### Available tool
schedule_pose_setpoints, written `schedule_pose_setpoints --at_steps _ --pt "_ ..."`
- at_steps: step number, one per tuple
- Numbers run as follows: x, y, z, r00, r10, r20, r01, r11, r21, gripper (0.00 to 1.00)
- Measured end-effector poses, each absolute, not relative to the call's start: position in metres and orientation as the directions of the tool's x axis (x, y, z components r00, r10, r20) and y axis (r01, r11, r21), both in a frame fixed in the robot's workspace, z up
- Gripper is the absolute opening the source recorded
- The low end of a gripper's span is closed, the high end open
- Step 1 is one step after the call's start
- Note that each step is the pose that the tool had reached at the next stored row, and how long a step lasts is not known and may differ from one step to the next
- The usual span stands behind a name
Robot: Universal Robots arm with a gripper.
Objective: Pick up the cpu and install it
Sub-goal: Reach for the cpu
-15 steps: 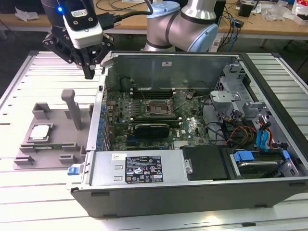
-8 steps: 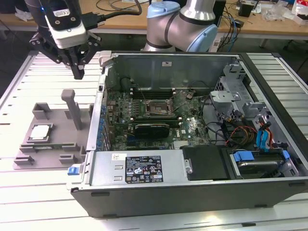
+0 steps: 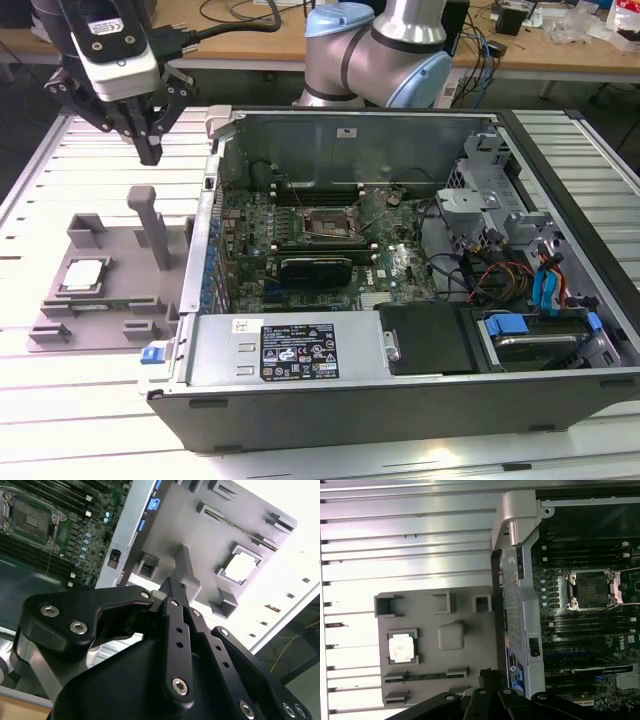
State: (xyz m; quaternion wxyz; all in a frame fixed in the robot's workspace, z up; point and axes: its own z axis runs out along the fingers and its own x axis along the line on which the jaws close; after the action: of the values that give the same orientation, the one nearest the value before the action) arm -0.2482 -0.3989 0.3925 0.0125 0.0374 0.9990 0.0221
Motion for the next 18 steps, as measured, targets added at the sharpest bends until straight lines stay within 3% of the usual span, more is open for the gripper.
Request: schedule_pose_setpoints --at_steps 18 --pt "-0.282 -0.399 0.392 -0.997 0.075 -0.023 0.074 0.996 0.045 0.11"
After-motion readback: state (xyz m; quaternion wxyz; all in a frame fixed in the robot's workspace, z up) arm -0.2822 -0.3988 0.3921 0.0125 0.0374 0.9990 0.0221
